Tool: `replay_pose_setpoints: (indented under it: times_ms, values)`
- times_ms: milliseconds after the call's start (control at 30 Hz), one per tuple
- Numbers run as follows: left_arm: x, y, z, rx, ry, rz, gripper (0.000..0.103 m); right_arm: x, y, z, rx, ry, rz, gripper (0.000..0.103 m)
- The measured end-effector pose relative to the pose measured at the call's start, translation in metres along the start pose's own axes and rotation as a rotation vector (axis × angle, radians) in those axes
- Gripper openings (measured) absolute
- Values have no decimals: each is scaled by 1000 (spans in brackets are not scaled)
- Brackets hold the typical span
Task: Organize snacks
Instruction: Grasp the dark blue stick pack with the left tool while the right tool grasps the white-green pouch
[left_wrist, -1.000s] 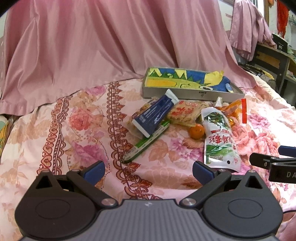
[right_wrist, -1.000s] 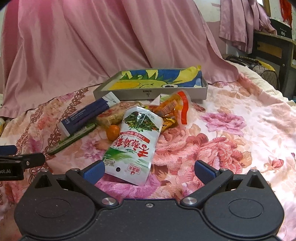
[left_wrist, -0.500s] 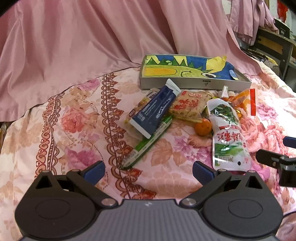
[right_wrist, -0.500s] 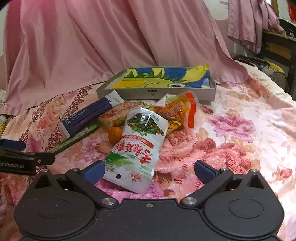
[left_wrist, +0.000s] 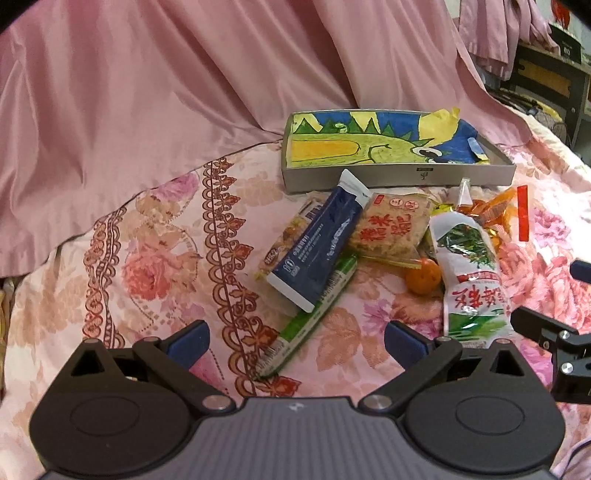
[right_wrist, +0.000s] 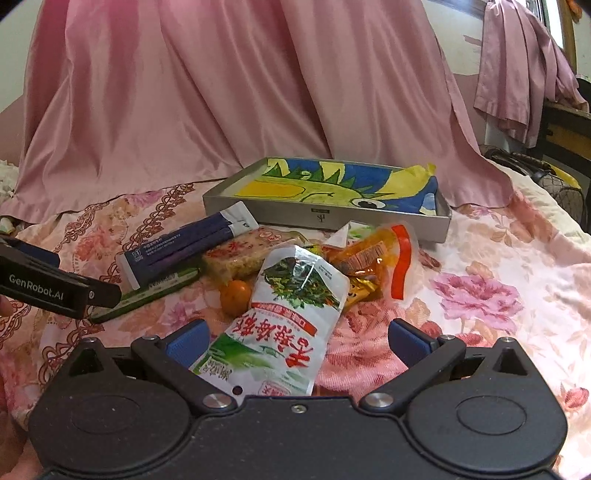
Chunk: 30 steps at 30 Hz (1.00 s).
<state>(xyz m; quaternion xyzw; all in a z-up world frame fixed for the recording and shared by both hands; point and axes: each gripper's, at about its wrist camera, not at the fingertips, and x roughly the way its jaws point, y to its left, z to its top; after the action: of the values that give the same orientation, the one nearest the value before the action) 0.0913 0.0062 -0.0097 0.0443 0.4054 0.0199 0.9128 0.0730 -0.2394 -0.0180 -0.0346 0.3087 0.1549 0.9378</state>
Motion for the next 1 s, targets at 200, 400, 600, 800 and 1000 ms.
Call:
replay_pose_setpoints:
  times_ms: [200, 400, 600, 800, 1000]
  values:
    - [6, 3, 2, 25, -1, 3, 103, 22, 8, 6, -40, 11, 80, 102]
    - [10, 5, 2, 54, -5, 18, 103, 41, 23, 4, -102, 24, 75, 102]
    - [14, 8, 7, 84, -27, 17, 103, 50, 22, -2, -82, 28, 60, 102]
    - [26, 4, 19, 141, -67, 7, 103, 57, 12, -3, -13, 38, 64, 102]
    - [46, -5, 31, 201, -113, 14, 102, 67, 18, -5, -23, 34, 39, 102]
